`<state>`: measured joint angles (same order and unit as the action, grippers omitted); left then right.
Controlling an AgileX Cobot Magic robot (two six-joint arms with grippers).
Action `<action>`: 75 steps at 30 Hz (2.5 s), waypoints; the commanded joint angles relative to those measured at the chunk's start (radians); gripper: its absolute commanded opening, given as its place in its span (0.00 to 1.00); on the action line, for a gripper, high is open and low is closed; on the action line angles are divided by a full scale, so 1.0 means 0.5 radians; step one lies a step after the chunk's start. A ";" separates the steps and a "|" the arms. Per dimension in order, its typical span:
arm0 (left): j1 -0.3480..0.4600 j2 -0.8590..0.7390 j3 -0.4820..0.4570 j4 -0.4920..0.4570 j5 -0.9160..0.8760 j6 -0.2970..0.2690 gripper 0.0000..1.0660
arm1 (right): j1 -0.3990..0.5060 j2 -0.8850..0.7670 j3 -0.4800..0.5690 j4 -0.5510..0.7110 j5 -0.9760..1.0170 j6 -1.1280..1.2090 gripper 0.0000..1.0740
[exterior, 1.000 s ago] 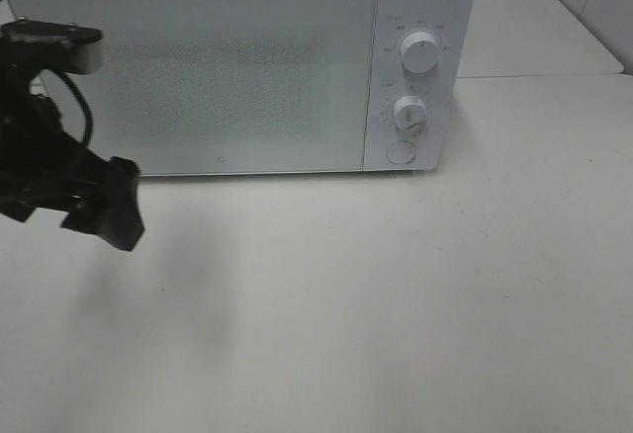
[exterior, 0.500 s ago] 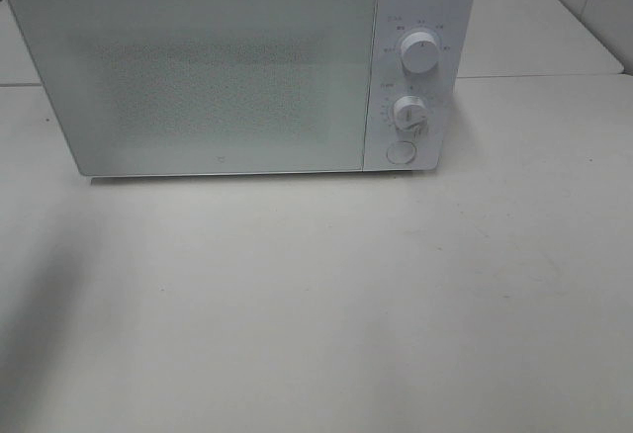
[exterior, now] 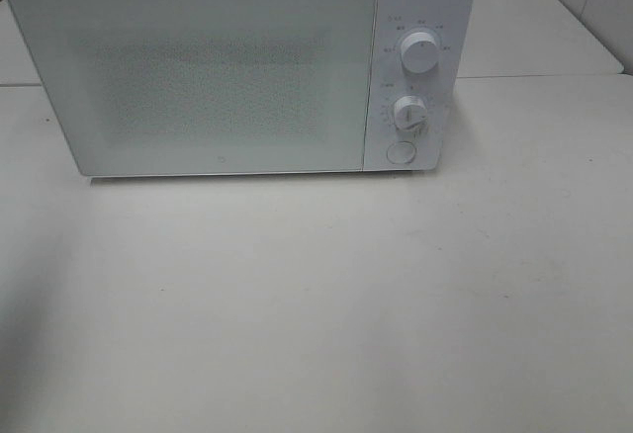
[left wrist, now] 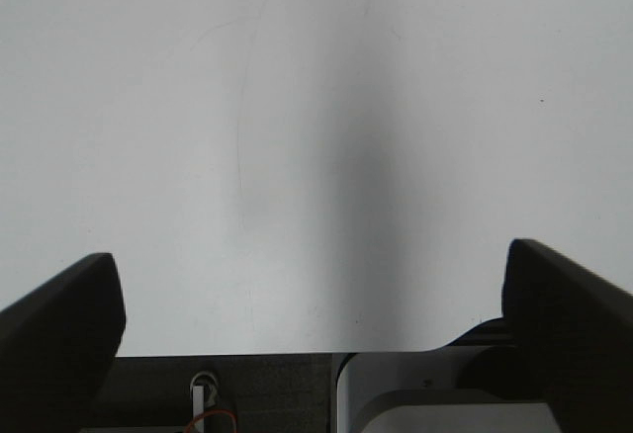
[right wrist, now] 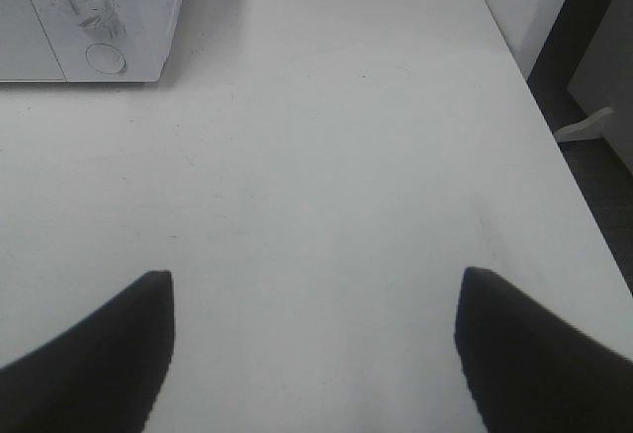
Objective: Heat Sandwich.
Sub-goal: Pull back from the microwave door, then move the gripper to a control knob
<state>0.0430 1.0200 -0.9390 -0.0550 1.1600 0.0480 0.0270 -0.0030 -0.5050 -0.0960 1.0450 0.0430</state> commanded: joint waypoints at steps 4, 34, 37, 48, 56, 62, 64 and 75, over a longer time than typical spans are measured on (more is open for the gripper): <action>0.008 -0.342 0.326 -0.004 -0.102 0.022 0.93 | -0.014 -0.056 0.000 0.000 -0.020 0.006 0.70; 0.008 -2.096 0.890 -0.004 -0.248 0.104 0.92 | -0.014 -0.056 0.000 0.002 -0.020 0.006 0.70; 0.008 -2.090 0.890 -0.002 -0.248 0.100 0.92 | -0.014 -0.052 0.000 0.002 -0.020 0.006 0.70; 0.008 -2.100 0.890 -0.002 -0.250 0.098 0.92 | -0.014 -0.040 0.000 0.008 -0.020 0.006 0.70; 0.008 -2.100 0.890 -0.002 -0.250 0.098 0.92 | -0.014 -0.040 0.000 0.008 -0.020 0.006 0.70; 0.008 -2.100 0.890 -0.002 -0.250 0.098 0.92 | -0.014 -0.040 0.000 0.008 -0.020 0.006 0.70; 0.008 -2.100 0.890 -0.002 -0.250 0.098 0.92 | -0.014 -0.040 0.000 0.008 -0.020 0.006 0.70; 0.008 -2.100 0.890 -0.002 -0.250 0.098 0.92 | -0.014 -0.040 0.000 0.012 -0.020 0.006 0.70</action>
<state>0.0430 -0.0030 -0.4980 -0.0550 1.0440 0.0970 0.0270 -0.0030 -0.5050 -0.0940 1.0450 0.0430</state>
